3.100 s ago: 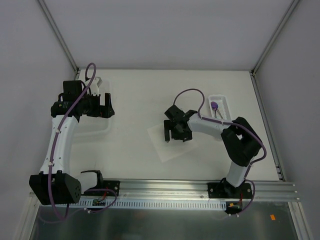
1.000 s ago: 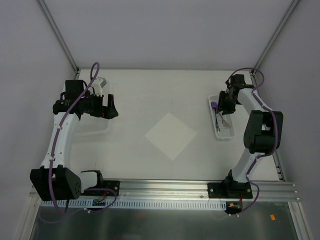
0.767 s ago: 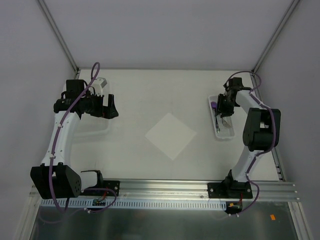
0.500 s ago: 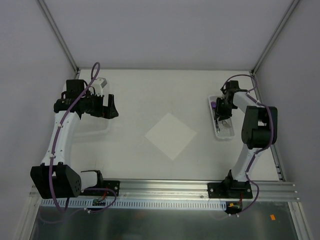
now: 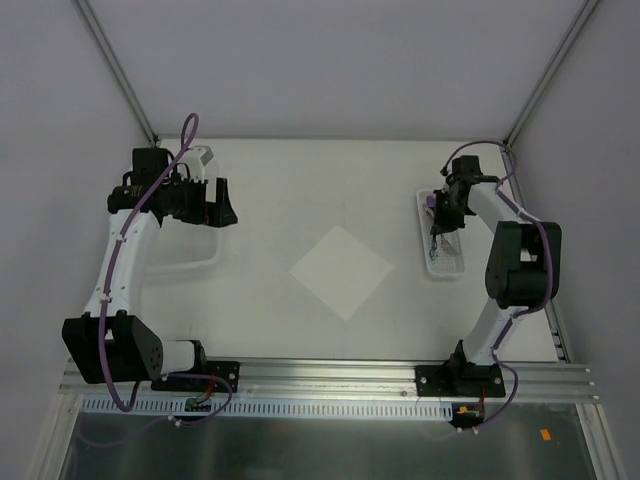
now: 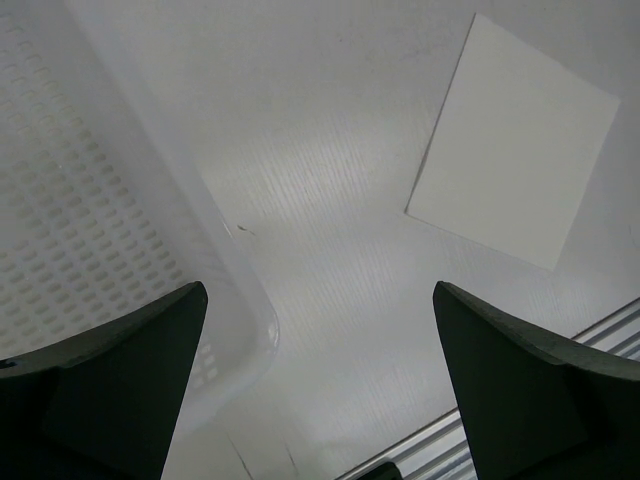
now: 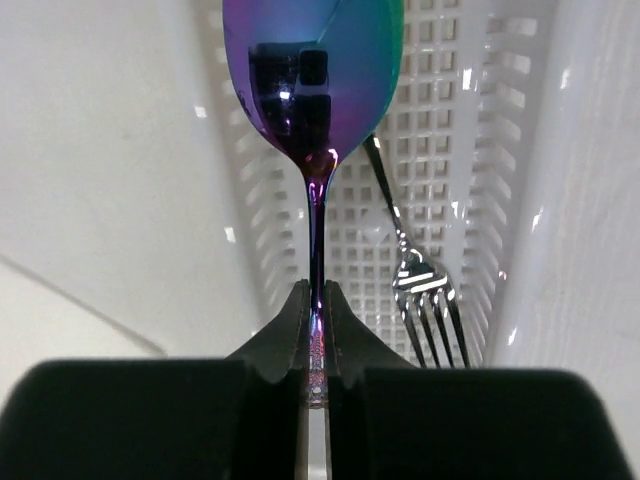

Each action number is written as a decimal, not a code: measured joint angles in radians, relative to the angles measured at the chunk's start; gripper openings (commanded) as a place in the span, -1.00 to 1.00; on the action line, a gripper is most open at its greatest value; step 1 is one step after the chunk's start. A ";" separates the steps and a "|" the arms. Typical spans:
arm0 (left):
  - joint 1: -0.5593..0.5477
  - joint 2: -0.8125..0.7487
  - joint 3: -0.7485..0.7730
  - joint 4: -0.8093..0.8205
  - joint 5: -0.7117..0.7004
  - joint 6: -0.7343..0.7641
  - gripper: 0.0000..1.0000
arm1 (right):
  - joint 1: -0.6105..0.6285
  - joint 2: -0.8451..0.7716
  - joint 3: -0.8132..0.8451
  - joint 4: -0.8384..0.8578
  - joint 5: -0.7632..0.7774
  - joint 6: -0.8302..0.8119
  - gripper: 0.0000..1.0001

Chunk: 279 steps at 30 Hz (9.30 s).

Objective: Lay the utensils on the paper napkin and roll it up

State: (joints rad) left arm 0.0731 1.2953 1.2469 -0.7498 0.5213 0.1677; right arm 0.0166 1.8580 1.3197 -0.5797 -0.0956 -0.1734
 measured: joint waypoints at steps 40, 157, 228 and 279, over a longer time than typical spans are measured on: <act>-0.393 0.018 -0.127 0.844 0.435 -0.853 0.07 | 0.582 -0.174 -0.401 1.831 -0.717 1.370 -1.00; -0.859 0.907 0.534 0.079 -0.687 -0.908 -0.31 | 0.331 -1.001 -0.564 0.094 0.184 0.388 0.98; -0.429 0.372 0.294 0.052 0.298 -0.160 0.11 | -0.008 0.182 0.367 -0.231 0.008 -0.200 -1.00; -0.635 0.372 0.334 -0.574 0.571 0.574 0.23 | 1.472 -0.547 -0.090 -0.269 0.763 -0.678 -1.00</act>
State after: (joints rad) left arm -0.5617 1.6669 1.5810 -1.3239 1.0924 0.7414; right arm 1.4891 1.3106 1.2293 -0.8486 0.6678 -0.8516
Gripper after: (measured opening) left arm 0.616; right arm 0.028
